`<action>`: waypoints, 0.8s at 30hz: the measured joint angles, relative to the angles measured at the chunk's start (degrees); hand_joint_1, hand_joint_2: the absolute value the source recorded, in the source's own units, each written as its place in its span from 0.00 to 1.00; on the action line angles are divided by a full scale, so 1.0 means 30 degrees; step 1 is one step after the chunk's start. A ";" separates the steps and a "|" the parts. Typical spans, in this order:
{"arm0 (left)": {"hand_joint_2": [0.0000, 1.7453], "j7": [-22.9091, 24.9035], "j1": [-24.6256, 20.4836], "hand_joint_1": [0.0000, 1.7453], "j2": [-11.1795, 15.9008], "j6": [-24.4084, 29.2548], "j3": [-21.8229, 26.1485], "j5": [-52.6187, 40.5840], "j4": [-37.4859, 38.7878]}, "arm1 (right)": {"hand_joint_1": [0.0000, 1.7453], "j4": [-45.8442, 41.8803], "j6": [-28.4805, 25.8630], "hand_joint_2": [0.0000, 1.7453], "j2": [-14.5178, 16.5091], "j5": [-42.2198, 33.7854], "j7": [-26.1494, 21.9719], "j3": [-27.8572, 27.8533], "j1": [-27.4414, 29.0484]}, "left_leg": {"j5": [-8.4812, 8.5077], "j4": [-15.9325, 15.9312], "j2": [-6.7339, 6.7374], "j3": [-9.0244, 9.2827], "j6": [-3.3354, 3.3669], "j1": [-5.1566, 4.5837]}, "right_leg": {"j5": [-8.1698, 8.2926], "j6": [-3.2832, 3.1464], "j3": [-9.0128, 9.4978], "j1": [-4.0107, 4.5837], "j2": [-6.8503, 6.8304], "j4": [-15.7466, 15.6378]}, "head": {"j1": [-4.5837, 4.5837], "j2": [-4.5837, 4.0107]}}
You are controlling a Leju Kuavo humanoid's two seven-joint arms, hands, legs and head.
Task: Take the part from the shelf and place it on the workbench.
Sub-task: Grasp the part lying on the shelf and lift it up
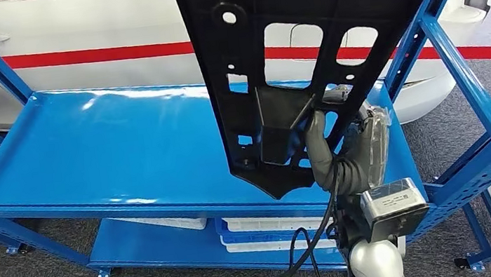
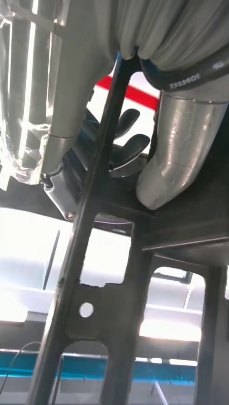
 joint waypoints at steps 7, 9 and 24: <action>1.00 0.0007 0.0001 0.00 -0.0011 -0.0066 -0.0009 -0.0173 0.0000 | 1.00 -0.0162 -0.0255 1.00 -0.0266 -0.0219 -0.0262 -0.0162 0.0384 | 0.0949 0.0689 0.0019 -0.1582 -0.0729 0.0221 | 0.0574 0.1230 0.3551 -0.0460 0.0019 -0.3517 | 0.0065 0.0000; 1.00 0.0002 0.0005 0.00 -0.0007 -0.0082 -0.0007 -0.0169 0.0004 | 1.00 -0.0326 -0.0288 1.00 -0.0317 -0.0280 -0.0412 -0.0217 0.0556 | 0.1151 0.0815 -0.0030 -0.1731 -0.0984 0.0191 | 0.0481 0.0862 0.3522 -0.0311 0.0083 -0.3742 | 0.0050 0.0000; 1.00 0.0639 -0.0049 0.00 0.0029 0.0282 -0.0169 -0.0885 -0.0002 | 1.00 -0.1124 0.0064 1.00 -0.0361 0.0949 -0.0102 -0.0241 0.1039 | -0.1956 0.0587 -0.0347 0.1570 -0.0322 -0.0118 | 0.2900 0.0027 0.1227 0.0025 -0.0078 -0.3713 | -0.0038 0.0000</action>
